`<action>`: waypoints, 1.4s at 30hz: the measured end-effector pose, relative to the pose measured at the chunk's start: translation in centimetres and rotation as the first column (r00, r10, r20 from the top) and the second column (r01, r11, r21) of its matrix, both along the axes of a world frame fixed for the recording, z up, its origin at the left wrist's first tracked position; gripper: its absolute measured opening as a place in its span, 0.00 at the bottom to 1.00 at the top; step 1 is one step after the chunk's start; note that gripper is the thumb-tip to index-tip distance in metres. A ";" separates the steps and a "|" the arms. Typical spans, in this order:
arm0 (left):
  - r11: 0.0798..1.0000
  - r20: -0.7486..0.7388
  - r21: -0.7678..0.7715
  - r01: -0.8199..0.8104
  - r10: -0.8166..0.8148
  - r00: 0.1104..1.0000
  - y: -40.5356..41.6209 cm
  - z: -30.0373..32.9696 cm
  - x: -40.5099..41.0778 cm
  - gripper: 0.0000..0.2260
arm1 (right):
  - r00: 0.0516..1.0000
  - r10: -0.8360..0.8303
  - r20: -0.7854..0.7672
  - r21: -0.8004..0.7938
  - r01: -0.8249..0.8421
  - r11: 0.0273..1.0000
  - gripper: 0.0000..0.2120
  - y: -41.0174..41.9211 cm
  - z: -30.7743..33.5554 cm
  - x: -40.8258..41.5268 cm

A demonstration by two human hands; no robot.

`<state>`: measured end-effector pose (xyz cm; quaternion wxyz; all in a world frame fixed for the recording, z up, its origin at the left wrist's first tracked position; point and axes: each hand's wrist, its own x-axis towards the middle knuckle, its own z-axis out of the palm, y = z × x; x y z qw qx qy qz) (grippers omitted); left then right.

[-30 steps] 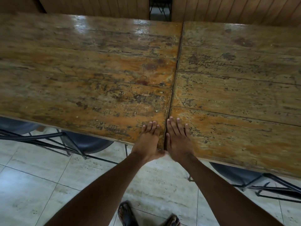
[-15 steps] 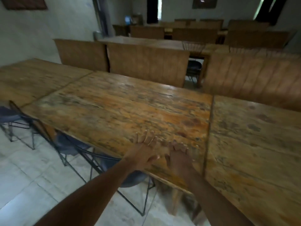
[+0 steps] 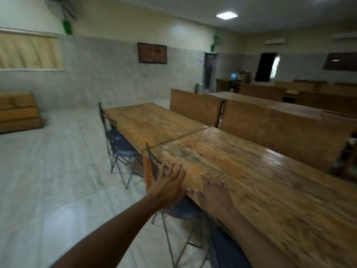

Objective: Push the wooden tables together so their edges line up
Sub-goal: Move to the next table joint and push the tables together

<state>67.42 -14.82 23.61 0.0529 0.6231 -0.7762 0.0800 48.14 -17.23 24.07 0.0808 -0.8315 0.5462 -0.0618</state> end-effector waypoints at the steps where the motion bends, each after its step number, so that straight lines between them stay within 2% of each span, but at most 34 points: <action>1: 1.000 -0.027 -0.002 -0.023 0.023 0.999 -0.2 0.2 2.4 0.35 | 1.000 0.027 -0.010 -0.005 -0.027 1.000 0.32 -0.6 0.1 2.4; 7: 0.992 -0.128 -0.012 -0.125 0.122 0.984 -3.4 0.0 15.6 0.36 | 0.988 0.151 -0.027 -0.034 -0.152 0.988 0.30 -6.2 0.7 14.4; 11: 0.988 -0.097 -0.035 -0.150 0.146 0.985 -9.1 -1.9 23.9 0.37 | 0.977 0.206 0.047 -0.050 -0.204 0.978 0.28 -12.9 -1.0 23.2; 15: 0.989 -0.068 0.028 -0.147 0.149 0.987 -17.0 -4.0 32.0 0.38 | 0.954 0.256 0.155 -0.026 -0.255 0.966 0.27 -21.5 -4.2 33.0; 20: 0.978 -0.041 0.162 -0.134 0.143 0.989 -26.3 -5.2 39.2 0.32 | 0.945 0.240 0.222 0.055 -0.257 0.965 0.26 -31.6 -7.1 42.4; 25: 0.971 -0.102 0.223 -0.084 0.109 0.989 -35.4 -6.4 45.2 0.26 | 0.947 0.174 0.271 0.155 -0.221 0.963 0.29 -40.0 -10.5 49.3; 29: 0.968 -0.121 0.250 -0.023 0.054 0.991 -43.4 -9.4 49.6 0.25 | 0.968 0.058 0.245 0.220 -0.114 0.969 0.32 -45.5 -14.9 53.0; 31: 0.962 -0.106 0.275 0.007 0.023 0.994 -47.8 -11.8 51.4 0.26 | 0.972 -0.066 0.227 0.276 0.001 0.961 0.32 -47.9 -17.7 54.6; 35: 0.934 -0.085 0.320 0.157 -0.136 0.987 -56.7 -17.6 53.8 0.29 | 0.960 -0.235 0.153 0.303 0.181 0.936 0.29 -51.8 -23.2 57.1; 39: 0.877 -0.118 0.327 0.353 -0.333 0.936 -62.5 -22.4 54.1 0.33 | 0.866 -0.458 0.199 0.274 0.400 0.875 0.28 -54.1 -26.1 57.9; 42: 0.801 -0.118 0.333 0.497 -0.488 0.865 -65.5 -26.1 54.2 0.30 | 0.781 -0.593 0.196 0.243 0.548 0.801 0.28 -56.5 -28.1 58.2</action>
